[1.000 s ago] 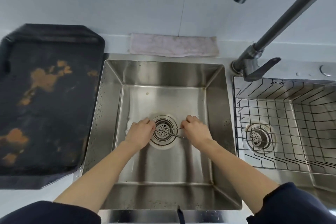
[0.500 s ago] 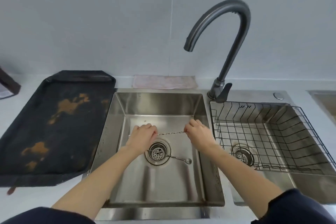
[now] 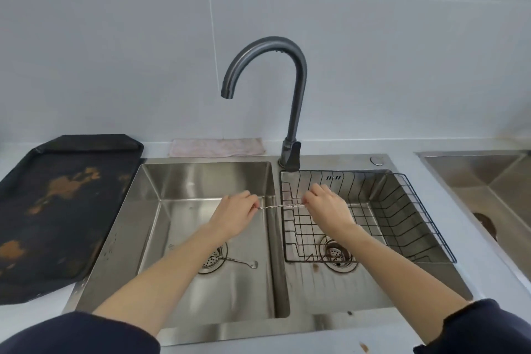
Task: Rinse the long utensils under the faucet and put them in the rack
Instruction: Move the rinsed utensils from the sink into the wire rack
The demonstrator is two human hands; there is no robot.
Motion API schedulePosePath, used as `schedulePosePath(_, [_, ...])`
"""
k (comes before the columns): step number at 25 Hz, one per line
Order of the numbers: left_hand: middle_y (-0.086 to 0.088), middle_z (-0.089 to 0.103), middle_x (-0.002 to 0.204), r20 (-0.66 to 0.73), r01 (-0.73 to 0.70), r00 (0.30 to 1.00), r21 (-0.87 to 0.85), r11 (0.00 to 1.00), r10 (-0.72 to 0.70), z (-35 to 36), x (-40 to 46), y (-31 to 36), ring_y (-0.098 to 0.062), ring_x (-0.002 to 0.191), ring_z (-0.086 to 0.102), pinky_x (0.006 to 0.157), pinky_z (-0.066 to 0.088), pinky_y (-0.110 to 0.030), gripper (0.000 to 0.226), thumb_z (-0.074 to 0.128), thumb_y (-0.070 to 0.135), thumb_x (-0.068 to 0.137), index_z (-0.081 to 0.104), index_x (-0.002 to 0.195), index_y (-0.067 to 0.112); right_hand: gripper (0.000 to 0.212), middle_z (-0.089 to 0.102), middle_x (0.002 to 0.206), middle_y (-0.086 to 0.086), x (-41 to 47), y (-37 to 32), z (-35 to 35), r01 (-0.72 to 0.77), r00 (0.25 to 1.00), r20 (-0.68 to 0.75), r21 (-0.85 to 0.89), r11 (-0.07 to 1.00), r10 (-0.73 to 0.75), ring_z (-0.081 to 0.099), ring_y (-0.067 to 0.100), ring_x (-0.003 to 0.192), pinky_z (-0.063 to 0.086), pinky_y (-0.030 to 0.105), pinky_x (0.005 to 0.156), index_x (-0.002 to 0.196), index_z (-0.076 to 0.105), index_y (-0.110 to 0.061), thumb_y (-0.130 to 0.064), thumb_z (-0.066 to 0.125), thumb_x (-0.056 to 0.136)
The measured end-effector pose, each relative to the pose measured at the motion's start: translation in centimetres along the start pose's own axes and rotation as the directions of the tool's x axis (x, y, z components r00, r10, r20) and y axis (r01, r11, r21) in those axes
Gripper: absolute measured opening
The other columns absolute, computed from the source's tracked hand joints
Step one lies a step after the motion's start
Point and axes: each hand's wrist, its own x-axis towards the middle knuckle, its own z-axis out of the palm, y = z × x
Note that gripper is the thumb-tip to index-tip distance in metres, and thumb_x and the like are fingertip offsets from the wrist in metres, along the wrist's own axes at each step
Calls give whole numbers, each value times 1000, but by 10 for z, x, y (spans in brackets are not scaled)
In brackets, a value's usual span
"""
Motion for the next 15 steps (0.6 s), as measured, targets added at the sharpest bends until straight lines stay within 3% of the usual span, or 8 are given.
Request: schedulePosePath(15, [-6,57,120,83,-38,996,-78,996,44,55,87,125,-21,112,54,97,41,-34,28,40,14,95,55,117,11,22,56,115,8,-19,162,3,-108,989,103,60,992,102,50,24,110,50,33,80,112,58,-9,-16,44,98])
